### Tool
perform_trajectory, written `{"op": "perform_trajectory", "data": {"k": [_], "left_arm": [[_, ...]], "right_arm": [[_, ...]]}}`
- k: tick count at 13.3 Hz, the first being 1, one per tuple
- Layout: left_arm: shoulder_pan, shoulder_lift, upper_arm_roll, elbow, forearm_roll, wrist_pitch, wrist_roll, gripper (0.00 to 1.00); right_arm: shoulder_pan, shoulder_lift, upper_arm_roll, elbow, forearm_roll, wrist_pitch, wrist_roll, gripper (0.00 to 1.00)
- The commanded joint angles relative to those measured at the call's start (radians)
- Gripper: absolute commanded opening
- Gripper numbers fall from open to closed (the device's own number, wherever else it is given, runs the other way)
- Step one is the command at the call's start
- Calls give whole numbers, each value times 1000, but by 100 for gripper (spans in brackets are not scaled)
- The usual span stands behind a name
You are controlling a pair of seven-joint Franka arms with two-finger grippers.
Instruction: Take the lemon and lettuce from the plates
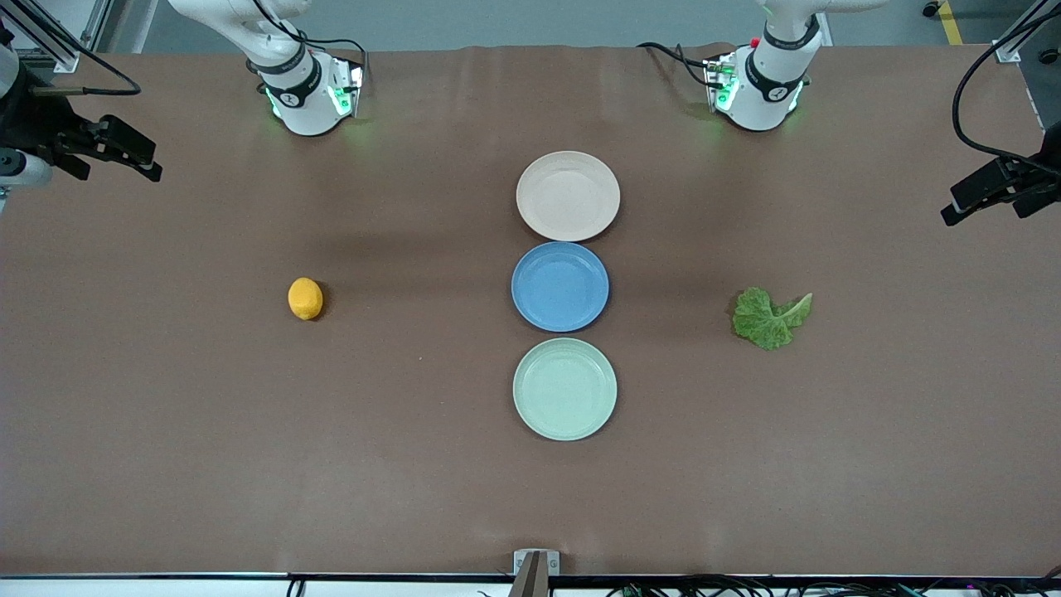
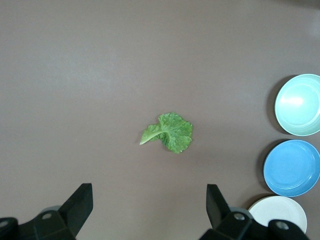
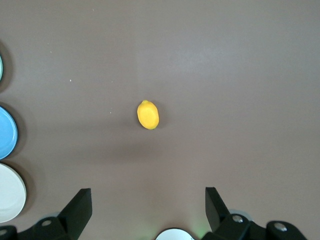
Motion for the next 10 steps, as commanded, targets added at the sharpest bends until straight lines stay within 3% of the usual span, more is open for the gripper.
{"op": "perform_trajectory", "data": {"k": [1, 10], "left_arm": [[-4, 4, 1, 20, 19, -20, 20, 100], [-4, 4, -1, 20, 19, -20, 20, 100]], "right_arm": [[-16, -22, 6, -35, 11, 33, 6, 100], [-23, -15, 7, -32, 24, 36, 7, 100]]}}
